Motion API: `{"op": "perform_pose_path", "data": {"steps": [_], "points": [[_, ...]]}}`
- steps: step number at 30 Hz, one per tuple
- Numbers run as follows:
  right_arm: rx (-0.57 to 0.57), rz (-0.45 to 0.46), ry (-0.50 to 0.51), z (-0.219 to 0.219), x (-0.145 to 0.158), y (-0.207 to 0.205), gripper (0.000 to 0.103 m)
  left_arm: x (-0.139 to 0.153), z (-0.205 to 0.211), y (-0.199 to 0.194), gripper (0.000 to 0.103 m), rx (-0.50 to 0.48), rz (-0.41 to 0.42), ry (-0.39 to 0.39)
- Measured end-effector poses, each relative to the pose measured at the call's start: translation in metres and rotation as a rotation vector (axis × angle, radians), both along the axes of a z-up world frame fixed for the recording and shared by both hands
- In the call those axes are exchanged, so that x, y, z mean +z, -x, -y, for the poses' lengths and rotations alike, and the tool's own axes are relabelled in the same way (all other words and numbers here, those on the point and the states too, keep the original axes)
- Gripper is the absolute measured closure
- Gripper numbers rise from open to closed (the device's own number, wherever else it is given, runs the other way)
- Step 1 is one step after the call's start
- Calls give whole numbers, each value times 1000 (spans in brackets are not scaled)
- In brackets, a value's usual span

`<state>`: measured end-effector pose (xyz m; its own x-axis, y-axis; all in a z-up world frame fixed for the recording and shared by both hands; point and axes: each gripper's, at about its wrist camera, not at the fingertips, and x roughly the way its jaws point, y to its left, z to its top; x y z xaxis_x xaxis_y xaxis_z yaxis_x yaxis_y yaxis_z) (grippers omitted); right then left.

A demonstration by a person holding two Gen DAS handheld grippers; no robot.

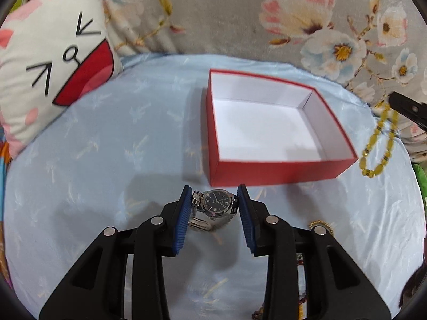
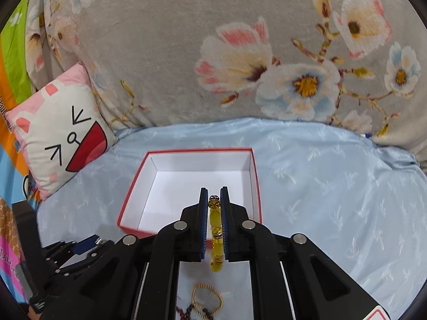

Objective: Organize jewelry
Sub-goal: 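Carry watch and yellow bracelet into the red box and open both tools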

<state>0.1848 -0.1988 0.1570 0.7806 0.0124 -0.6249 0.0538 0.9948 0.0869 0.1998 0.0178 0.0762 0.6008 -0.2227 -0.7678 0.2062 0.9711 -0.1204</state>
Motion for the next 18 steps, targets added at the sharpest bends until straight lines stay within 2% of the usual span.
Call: {"op": "perform_pose_path", "data": {"steps": [5,9,14,18], "points": [[12,18,6,4,15,-31,94,39,12,-9,70,-41,83,-17],[23,-7,-24,10,7,-63,94,57,29,-38,70,-61,124,-14],[24,-68,-34,13,-24,-101,94,49,58,-84,70,-83,113,-8],[16,-109,-57,19,-46,-122,94,31,78,-111,70,-90,107,-40]]}}
